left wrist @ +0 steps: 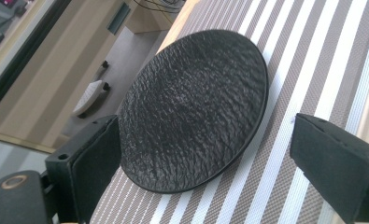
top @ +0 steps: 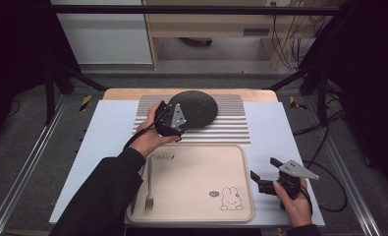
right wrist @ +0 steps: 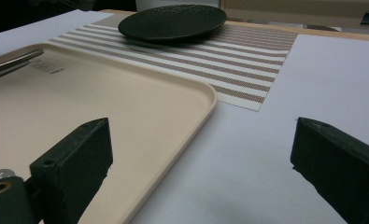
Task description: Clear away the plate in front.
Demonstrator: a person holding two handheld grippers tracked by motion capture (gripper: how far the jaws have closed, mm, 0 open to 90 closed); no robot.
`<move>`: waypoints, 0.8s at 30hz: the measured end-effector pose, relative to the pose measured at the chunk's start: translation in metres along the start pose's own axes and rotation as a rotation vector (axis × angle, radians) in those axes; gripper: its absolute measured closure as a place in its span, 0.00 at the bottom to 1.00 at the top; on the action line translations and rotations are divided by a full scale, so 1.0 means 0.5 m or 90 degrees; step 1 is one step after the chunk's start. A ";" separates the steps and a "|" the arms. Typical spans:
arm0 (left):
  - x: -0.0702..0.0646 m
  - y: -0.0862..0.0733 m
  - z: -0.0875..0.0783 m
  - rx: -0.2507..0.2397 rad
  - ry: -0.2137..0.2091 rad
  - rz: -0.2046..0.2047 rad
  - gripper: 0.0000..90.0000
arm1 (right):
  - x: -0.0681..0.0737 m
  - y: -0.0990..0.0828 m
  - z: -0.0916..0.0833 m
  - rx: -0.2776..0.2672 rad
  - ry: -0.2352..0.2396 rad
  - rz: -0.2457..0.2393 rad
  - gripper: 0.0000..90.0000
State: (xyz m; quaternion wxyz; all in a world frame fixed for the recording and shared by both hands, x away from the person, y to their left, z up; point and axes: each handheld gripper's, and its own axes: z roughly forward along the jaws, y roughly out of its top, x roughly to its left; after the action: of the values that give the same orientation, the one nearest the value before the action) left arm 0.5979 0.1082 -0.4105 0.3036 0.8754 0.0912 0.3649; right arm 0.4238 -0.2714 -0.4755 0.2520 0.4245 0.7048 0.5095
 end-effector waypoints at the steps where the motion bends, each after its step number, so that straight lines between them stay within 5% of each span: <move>1: -0.002 -0.001 0.002 0.004 -0.002 0.005 0.11 | 0.000 0.000 0.000 0.000 -0.001 0.000 0.07; 11: -0.027 -0.010 0.024 0.036 0.003 0.082 0.16 | -0.001 0.000 0.000 0.000 -0.005 0.001 0.07; 13: -0.032 -0.014 0.028 0.044 -0.005 0.101 0.27 | -0.002 -0.001 -0.001 -0.002 -0.007 0.005 0.07; 16: -0.041 -0.019 0.036 0.060 -0.007 0.129 0.27 | -0.004 -0.001 -0.002 -0.003 -0.009 0.006 0.07; 24: -0.051 -0.019 0.052 0.071 -0.005 0.161 0.28 | -0.004 -0.001 -0.001 -0.001 -0.010 0.006 0.07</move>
State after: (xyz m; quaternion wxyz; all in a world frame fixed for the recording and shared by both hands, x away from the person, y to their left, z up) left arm 0.5980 0.0942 -0.4454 0.2065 0.8968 -0.0012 0.3914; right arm 0.4242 -0.2736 -0.4760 0.2552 0.4315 0.7007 0.5077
